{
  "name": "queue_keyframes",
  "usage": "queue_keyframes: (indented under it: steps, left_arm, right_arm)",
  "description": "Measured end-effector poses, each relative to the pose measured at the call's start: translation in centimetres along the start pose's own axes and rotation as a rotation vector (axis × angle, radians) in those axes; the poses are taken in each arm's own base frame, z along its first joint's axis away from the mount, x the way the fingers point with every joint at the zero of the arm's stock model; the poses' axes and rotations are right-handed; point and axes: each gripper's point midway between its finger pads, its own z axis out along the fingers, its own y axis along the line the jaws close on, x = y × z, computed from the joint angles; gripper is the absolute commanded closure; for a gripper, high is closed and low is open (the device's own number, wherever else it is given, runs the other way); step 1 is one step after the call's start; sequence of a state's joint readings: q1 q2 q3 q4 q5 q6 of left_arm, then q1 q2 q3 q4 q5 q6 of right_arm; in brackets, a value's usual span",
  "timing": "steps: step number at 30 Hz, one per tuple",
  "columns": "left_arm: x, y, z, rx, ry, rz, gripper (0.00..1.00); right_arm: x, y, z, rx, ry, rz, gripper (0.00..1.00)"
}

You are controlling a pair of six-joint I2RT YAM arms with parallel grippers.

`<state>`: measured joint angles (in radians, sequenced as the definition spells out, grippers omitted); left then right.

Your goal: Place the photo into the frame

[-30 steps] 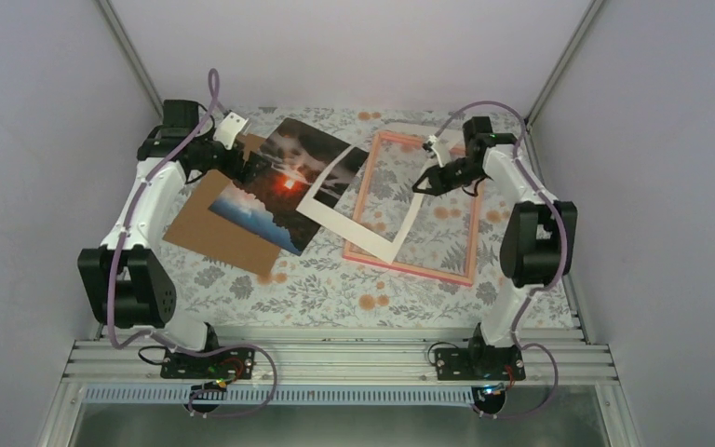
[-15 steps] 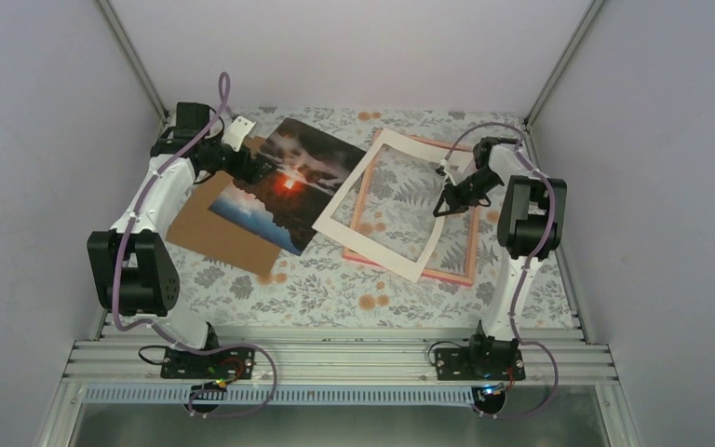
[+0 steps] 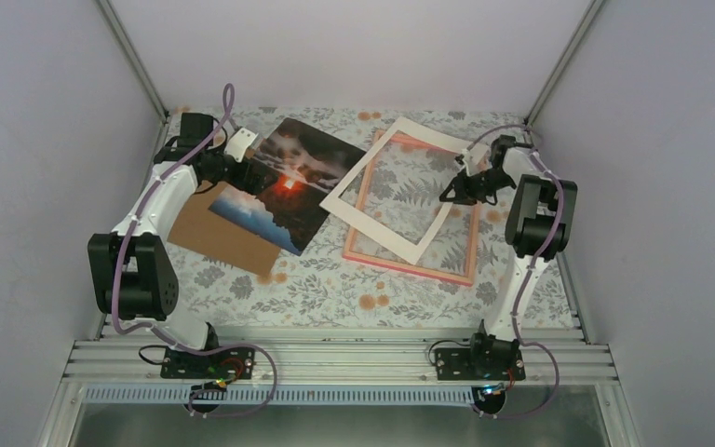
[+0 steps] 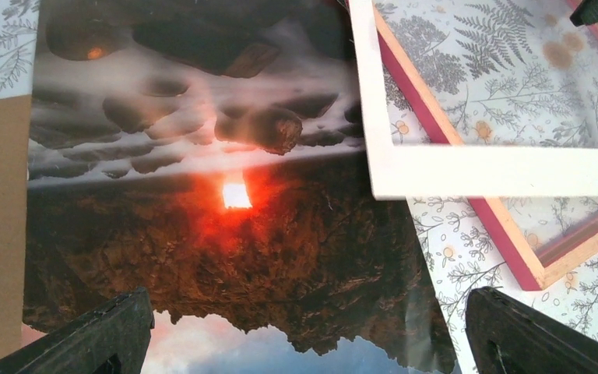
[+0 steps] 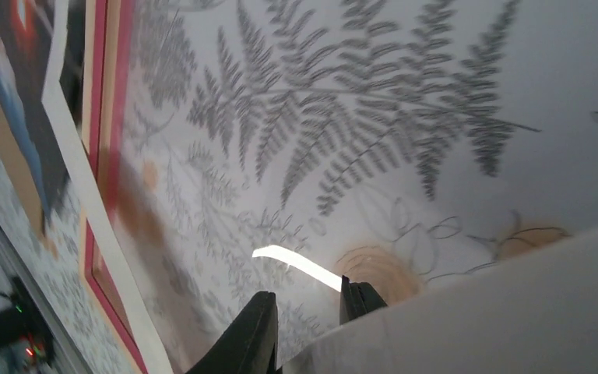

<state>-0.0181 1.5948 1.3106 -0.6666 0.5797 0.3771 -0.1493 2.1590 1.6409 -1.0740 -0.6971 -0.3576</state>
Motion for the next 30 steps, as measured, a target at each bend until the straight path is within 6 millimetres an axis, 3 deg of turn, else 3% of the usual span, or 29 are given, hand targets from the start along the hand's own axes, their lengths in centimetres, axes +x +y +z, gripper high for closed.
queue_keyframes:
  steps: [4, 14, 17, 19, 27, 29, 30]
  left_arm:
    - [0.3, -0.1, 0.0, 0.002, 0.006, -0.004, 0.0]
    - [0.8, -0.3, 0.1, 0.009, 0.023, -0.012, 0.0]
    - [1.0, -0.3, 0.1, 0.011, 0.031, -0.014, 0.0]
    - [1.2, -0.4, 0.1, 0.013, 0.037, -0.017, 0.0]
    - [2.1, -0.5, 0.3, 0.024, 0.072, -0.02, 0.0]
    - [2.3, -0.5, 0.3, 0.024, 0.078, -0.021, 0.0]
    - [2.3, -0.5, 0.3, 0.024, 0.079, -0.02, 0.0]
  right_arm:
    - [-0.5, -1.1, 0.5, -0.044, -0.078, 0.116, 0.72]
    - [-2.3, -1.4, 1.4, -0.112, -0.176, 0.268, 0.64]
    - [-1.7, -1.6, 2.1, -0.125, -0.178, 0.334, 0.49]
    - [-1.5, -1.4, 2.3, -0.15, -0.186, 0.377, 0.46]
    - [-1.8, -0.8, 1.7, -0.186, -0.266, 0.466, 0.57]
    - [-1.6, -0.7, 1.8, -0.199, -0.273, 0.492, 0.66]
    - [-1.6, -0.6, 1.8, -0.206, -0.277, 0.504, 0.75]
